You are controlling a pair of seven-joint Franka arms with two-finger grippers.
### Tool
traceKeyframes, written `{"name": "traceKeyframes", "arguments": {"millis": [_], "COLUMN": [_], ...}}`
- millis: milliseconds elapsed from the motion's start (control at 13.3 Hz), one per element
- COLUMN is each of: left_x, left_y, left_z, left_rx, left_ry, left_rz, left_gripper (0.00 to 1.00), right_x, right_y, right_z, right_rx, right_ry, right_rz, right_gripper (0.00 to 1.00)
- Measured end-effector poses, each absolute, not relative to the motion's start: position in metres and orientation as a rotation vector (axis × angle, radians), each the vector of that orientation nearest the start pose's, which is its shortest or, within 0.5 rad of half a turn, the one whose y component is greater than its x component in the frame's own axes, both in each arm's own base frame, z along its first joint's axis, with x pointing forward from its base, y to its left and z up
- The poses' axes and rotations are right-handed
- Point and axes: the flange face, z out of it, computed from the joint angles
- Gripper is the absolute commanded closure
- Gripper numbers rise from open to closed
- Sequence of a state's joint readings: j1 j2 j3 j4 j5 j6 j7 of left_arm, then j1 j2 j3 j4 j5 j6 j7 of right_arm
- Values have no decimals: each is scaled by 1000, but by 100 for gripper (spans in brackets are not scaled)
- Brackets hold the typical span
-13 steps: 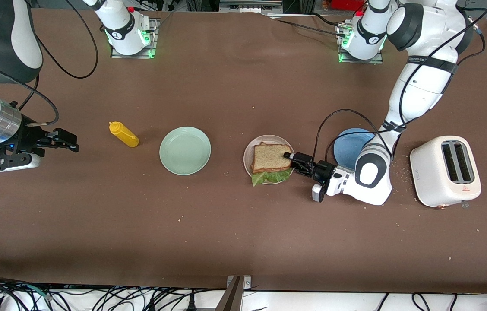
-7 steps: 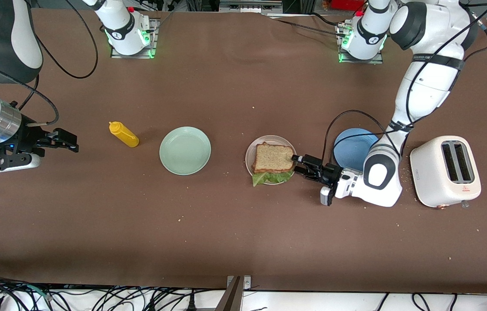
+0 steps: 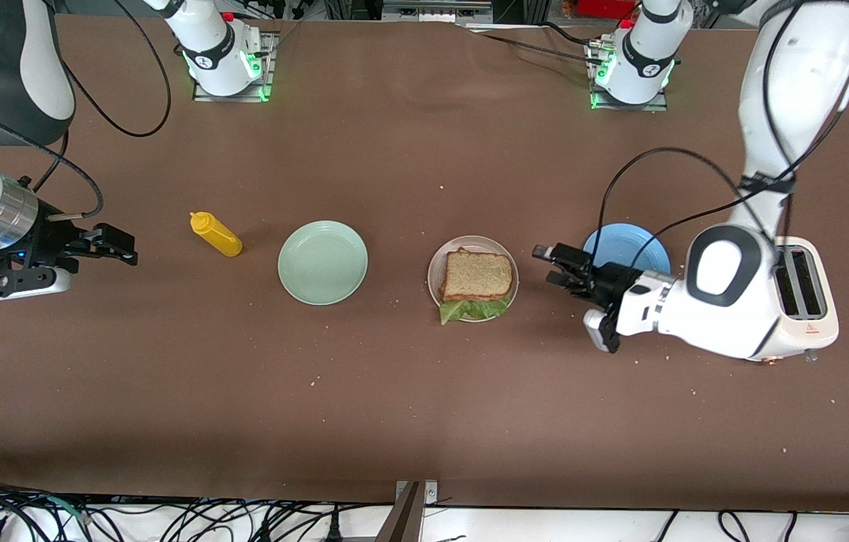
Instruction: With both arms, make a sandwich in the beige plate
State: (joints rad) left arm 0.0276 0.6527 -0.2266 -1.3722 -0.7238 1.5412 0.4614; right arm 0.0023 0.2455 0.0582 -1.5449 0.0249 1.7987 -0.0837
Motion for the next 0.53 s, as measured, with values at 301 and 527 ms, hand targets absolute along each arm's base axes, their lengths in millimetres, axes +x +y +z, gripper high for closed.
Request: {"name": "traceKeyframes", "arguments": {"millis": [301, 527], "left_x": [632, 601], "left_y": [-170, -174], "left_z": [475, 553], "left_rx": [2576, 2928], "left_ry": [-574, -643], "left_rz": [-365, -231], "left_gripper": [0, 0], "right_x": [637, 637], "right_y": [37, 38], "right_z": [510, 510], "right_rx": [-3096, -3096], "right_ry": [-213, -214], "right_rz": [-13, -13], "right_gripper": [0, 0]}}
